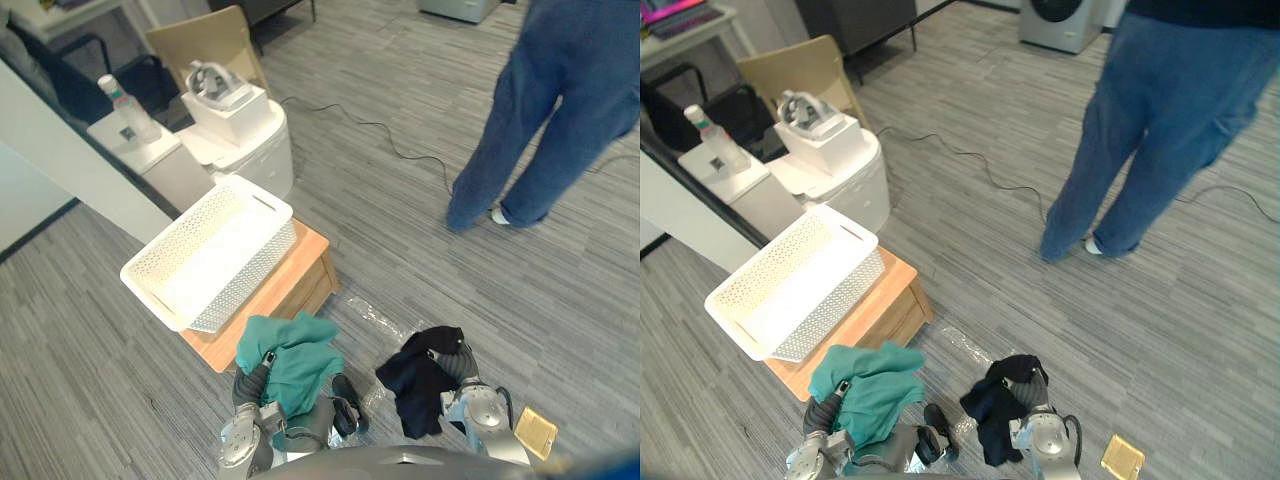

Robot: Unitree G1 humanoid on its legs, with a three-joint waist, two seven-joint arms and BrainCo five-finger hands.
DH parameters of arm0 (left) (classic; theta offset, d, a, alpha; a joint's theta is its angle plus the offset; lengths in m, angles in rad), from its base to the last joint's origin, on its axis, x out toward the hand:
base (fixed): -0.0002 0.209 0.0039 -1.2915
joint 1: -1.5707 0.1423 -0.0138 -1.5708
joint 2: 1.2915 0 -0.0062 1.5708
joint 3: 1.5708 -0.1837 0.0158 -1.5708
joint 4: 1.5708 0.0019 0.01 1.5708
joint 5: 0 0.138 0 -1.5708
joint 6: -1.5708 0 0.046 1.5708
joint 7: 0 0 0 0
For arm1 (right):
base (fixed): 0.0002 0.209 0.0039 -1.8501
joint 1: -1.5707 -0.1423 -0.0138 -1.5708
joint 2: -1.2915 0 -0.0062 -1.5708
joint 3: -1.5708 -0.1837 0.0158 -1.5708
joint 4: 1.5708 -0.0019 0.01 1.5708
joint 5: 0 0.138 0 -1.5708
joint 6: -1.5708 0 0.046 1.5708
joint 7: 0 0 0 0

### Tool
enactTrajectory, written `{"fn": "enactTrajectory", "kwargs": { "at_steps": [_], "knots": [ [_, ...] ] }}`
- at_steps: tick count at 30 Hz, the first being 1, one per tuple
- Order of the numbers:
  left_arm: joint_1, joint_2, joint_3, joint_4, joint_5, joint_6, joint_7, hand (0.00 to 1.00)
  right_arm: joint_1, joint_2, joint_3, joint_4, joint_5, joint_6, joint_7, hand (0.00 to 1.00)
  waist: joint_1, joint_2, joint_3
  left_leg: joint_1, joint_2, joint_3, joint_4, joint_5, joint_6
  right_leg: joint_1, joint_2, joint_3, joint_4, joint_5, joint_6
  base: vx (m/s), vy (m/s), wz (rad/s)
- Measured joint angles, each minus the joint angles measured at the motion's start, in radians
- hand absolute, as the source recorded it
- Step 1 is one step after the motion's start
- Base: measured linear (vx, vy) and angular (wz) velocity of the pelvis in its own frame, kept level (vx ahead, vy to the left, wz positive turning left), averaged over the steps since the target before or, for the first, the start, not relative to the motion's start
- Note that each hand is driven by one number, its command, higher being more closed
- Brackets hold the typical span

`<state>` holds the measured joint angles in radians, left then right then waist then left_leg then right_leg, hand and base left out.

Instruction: Tidy the bed and pick cloth on bed and put in laundry

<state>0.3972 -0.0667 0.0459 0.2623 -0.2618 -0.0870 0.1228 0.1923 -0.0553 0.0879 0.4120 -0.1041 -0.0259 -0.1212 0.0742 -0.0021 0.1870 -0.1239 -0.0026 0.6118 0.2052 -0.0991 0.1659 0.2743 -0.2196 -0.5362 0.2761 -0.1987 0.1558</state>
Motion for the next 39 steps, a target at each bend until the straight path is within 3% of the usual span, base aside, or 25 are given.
{"fn": "enactTrajectory", "kwargs": {
  "at_steps": [1, 2, 3, 4, 5, 6, 10, 12, 13, 14, 15, 16, 18, 20, 23, 24, 25, 28, 30, 31, 32, 33, 35, 37, 39],
  "knots": [
    [0.001, 0.004, 0.001, 0.000, 0.001, 0.004, -0.009, 1.00, 0.000, 0.008, -0.001, 0.000, 0.000, -0.001, 0.001, 1.00, 0.000, -0.011, -0.002, 0.029, -0.020, -0.022, -0.021, -0.010, -0.002, -0.025, -0.031, 0.003, 0.113, 0.011, 0.000, 0.46, 0.245, 0.99],
    [0.001, 0.009, -0.002, 0.000, 0.017, 0.013, -0.016, 1.00, 0.002, 0.016, -0.001, 0.002, 0.000, -0.002, 0.001, 1.00, -0.007, -0.017, -0.002, 0.092, -0.052, -0.092, -0.058, -0.033, -0.011, -0.094, -0.093, 0.028, 0.369, 0.101, -0.039, 0.40, 0.168, 1.04],
    [0.000, 0.014, -0.005, 0.000, 0.019, 0.015, -0.016, 1.00, 0.003, 0.019, -0.001, 0.002, 0.000, -0.002, 0.000, 1.00, -0.016, -0.019, -0.002, 0.113, -0.063, -0.125, -0.074, -0.036, -0.011, -0.135, -0.113, 0.062, 0.477, 0.139, -0.076, 0.40, 0.137, 1.23],
    [-0.005, 0.023, -0.009, 0.000, 0.019, 0.017, -0.016, 1.00, 0.004, 0.023, 0.004, 0.002, 0.000, -0.003, 0.001, 1.00, -0.032, -0.024, -0.005, 0.134, -0.074, -0.167, -0.086, -0.043, -0.015, -0.209, -0.127, 0.118, 0.631, 0.106, -0.109, 0.30, 0.037, 1.30],
    [-0.009, 0.042, -0.022, 0.000, 0.020, 0.018, -0.012, 1.00, 0.011, 0.032, 0.005, 0.002, 0.001, -0.004, 0.000, 1.00, -0.048, -0.022, -0.006, 0.162, -0.077, -0.225, -0.097, -0.048, -0.017, -0.303, -0.116, 0.193, 0.758, 0.068, -0.097, 0.38, 0.027, 1.33],
    [-0.010, 0.045, -0.029, 0.000, 0.020, 0.017, -0.011, 1.00, 0.014, 0.037, 0.005, 0.002, 0.001, -0.004, -0.001, 1.00, -0.059, -0.022, -0.006, 0.177, -0.078, -0.256, -0.101, -0.048, -0.018, -0.342, -0.102, 0.226, 0.781, 0.055, -0.099, 0.37, 0.017, 1.55],
    [-0.039, 0.076, -0.042, 0.002, 0.020, 0.014, -0.007, 1.00, 0.050, 0.045, 0.009, -0.002, 0.004, -0.014, -0.002, 1.00, -0.086, -0.015, -0.002, 0.215, -0.080, -0.460, -0.098, -0.052, -0.044, -0.504, -0.048, 0.321, 0.590, -0.039, -0.083, 0.36, -0.070, 1.52],
    [-0.054, 0.076, -0.048, 0.035, 0.020, 0.006, -0.007, 1.00, 0.074, 0.048, 0.012, -0.002, 0.011, -0.016, -0.002, 1.00, -0.086, -0.013, -0.001, 0.224, -0.072, -0.543, -0.086, -0.068, -0.071, -0.522, 0.032, 0.428, 0.408, -0.050, -0.087, 0.32, -0.222, 1.38],
    [-0.067, 0.076, -0.053, 0.068, 0.020, 0.005, -0.007, 1.00, 0.079, 0.052, 0.016, -0.006, 0.015, -0.017, -0.002, 1.00, -0.088, -0.015, -0.002, 0.217, -0.066, -0.595, -0.062, -0.085, -0.100, -0.518, 0.090, 0.535, 0.289, -0.047, -0.084, 0.21, -0.230, 1.16],
    [-0.072, 0.076, -0.057, 0.083, 0.020, 0.005, -0.007, 1.00, 0.083, 0.055, 0.017, -0.008, 0.020, -0.019, -0.002, 1.00, -0.089, -0.020, -0.004, 0.206, -0.067, -0.614, -0.044, -0.094, -0.116, -0.508, 0.113, 0.586, 0.223, -0.040, -0.074, 0.26, -0.378, 1.76],
    [-0.071, 0.081, -0.070, 0.094, 0.021, 0.005, -0.007, 1.00, 0.120, 0.080, 0.018, -0.028, 0.028, -0.020, -0.002, 1.00, -0.094, -0.062, -0.011, 0.187, -0.080, -0.613, -0.003, -0.132, -0.166, -0.471, 0.114, 0.660, 0.104, 0.020, -0.070, 0.15, -0.261, 1.44],
    [-0.081, 0.067, -0.073, 0.115, 0.021, 0.010, -0.006, 1.00, 0.125, 0.074, 0.010, -0.031, 0.040, -0.021, -0.004, 1.00, -0.101, -0.046, -0.006, 0.189, -0.059, -0.602, 0.012, -0.150, -0.166, -0.459, 0.119, 0.627, 0.115, 0.015, -0.074, 0.22, -0.320, 1.46],
    [-0.054, 0.012, -0.086, 0.109, 0.022, 0.012, -0.010, 1.00, 0.143, 0.054, 0.010, -0.082, 0.052, -0.020, -0.008, 1.00, -0.075, 0.013, -0.011, 0.192, 0.030, -0.499, 0.037, -0.166, -0.180, -0.393, 0.141, 0.539, 0.060, 0.008, -0.097, 0.20, -0.210, 0.81],
    [-0.052, 0.013, -0.083, 0.101, 0.042, 0.015, -0.013, 1.00, 0.150, 0.055, 0.014, -0.120, 0.062, -0.021, -0.007, 1.00, -0.066, 0.021, -0.011, 0.192, 0.058, -0.459, 0.065, -0.167, -0.196, -0.355, 0.149, 0.498, 0.046, -0.002, -0.113, 0.13, -0.141, 0.63],
    [-0.054, 0.005, -0.076, 0.061, 0.044, 0.015, -0.013, 1.00, 0.172, 0.055, 0.014, -0.202, 0.063, -0.022, -0.007, 1.00, -0.057, 0.018, 0.004, 0.107, 0.094, -0.393, 0.291, -0.152, -0.221, -0.287, 0.138, 0.470, -0.005, -0.010, -0.125, 0.08, -0.067, 0.37],
    [-0.051, 0.007, -0.067, 0.050, 0.044, 0.014, -0.013, 1.00, 0.179, 0.053, 0.014, -0.235, 0.064, -0.022, -0.008, 1.00, -0.054, 0.002, 0.012, 0.070, 0.133, -0.319, 0.393, -0.156, -0.219, -0.262, 0.126, 0.462, -0.033, -0.006, -0.131, 0.09, 0.060, -0.07],
    [-0.042, 0.009, -0.056, 0.035, 0.043, 0.014, -0.013, 1.00, 0.182, 0.054, 0.012, -0.262, 0.064, -0.022, -0.009, 1.00, -0.050, -0.002, 0.009, 0.072, 0.189, -0.232, 0.427, -0.182, -0.186, -0.249, 0.116, 0.465, -0.038, -0.005, -0.129, 0.09, 0.096, -0.12],
    [-0.038, 0.009, -0.055, 0.019, 0.041, 0.014, -0.014, 1.00, 0.195, 0.052, -0.006, -0.317, 0.065, -0.020, -0.018, 1.00, -0.060, -0.010, 0.006, 0.088, 0.301, -0.146, 0.380, -0.194, -0.172, -0.231, 0.084, 0.481, -0.049, 0.004, -0.105, 0.12, 0.227, -0.18],
    [-0.032, 0.007, -0.058, 0.010, 0.041, 0.014, -0.016, 1.00, 0.207, 0.050, -0.025, -0.387, 0.063, -0.017, -0.021, 1.00, -0.064, -0.015, 0.000, 0.114, 0.355, -0.126, 0.219, -0.112, -0.165, -0.241, 0.041, 0.491, -0.048, 0.017, -0.061, 0.15, 0.407, -0.13],
    [-0.032, -0.001, -0.064, -0.004, 0.039, 0.014, -0.016, 1.00, 0.206, 0.039, -0.049, -0.439, 0.063, -0.016, -0.021, 1.00, -0.068, -0.012, -0.009, 0.124, 0.331, -0.141, 0.152, -0.051, -0.234, -0.253, 0.007, 0.496, -0.051, 0.011, -0.012, 0.07, 0.366, 0.01],
    [-0.030, 0.001, -0.054, -0.011, 0.038, 0.014, -0.014, 1.00, 0.196, 0.042, -0.052, -0.446, 0.063, -0.016, -0.021, 1.00, -0.072, -0.033, -0.014, 0.123, 0.301, -0.126, 0.142, -0.054, -0.236, -0.256, -0.017, 0.499, -0.061, 0.019, 0.003, 0.10, 0.498, 0.26],
    [-0.031, 0.002, -0.044, -0.020, 0.037, 0.013, -0.012, 1.00, 0.203, 0.045, -0.061, -0.511, 0.063, -0.013, -0.018, 1.00, -0.093, -0.072, -0.030, 0.105, 0.243, -0.126, 0.126, -0.056, -0.230, -0.253, -0.065, 0.488, -0.097, 0.051, 0.016, 0.07, 0.377, 0.33],
    [-0.026, 0.005, -0.043, -0.027, 0.035, 0.013, -0.013, 1.00, 0.202, 0.052, -0.089, -0.591, 0.063, -0.013, -0.017, 1.00, -0.102, -0.088, -0.038, 0.106, 0.215, -0.127, 0.108, -0.060, -0.225, -0.220, -0.090, 0.454, -0.147, 0.123, 0.050, 0.05, 0.274, 0.40],
    [-0.016, 0.011, -0.045, -0.041, 0.035, 0.012, -0.015, 1.00, 0.184, 0.043, -0.134, -0.680, 0.062, -0.014, -0.017, 1.00, -0.122, -0.086, -0.043, 0.108, 0.208, -0.129, 0.067, -0.070, -0.241, -0.193, -0.091, 0.412, -0.164, 0.171, 0.077, -0.01, 0.219, 0.51],
    [0.001, 0.030, -0.045, -0.043, 0.035, 0.009, -0.017, 1.00, 0.126, -0.003, -0.192, -0.740, 0.057, -0.015, -0.021, 1.00, -0.123, -0.107, -0.058, 0.113, 0.196, -0.124, 0.037, -0.083, -0.247, -0.197, -0.097, 0.411, -0.170, 0.204, 0.089, -0.02, 0.110, 0.20]
  ]
}}
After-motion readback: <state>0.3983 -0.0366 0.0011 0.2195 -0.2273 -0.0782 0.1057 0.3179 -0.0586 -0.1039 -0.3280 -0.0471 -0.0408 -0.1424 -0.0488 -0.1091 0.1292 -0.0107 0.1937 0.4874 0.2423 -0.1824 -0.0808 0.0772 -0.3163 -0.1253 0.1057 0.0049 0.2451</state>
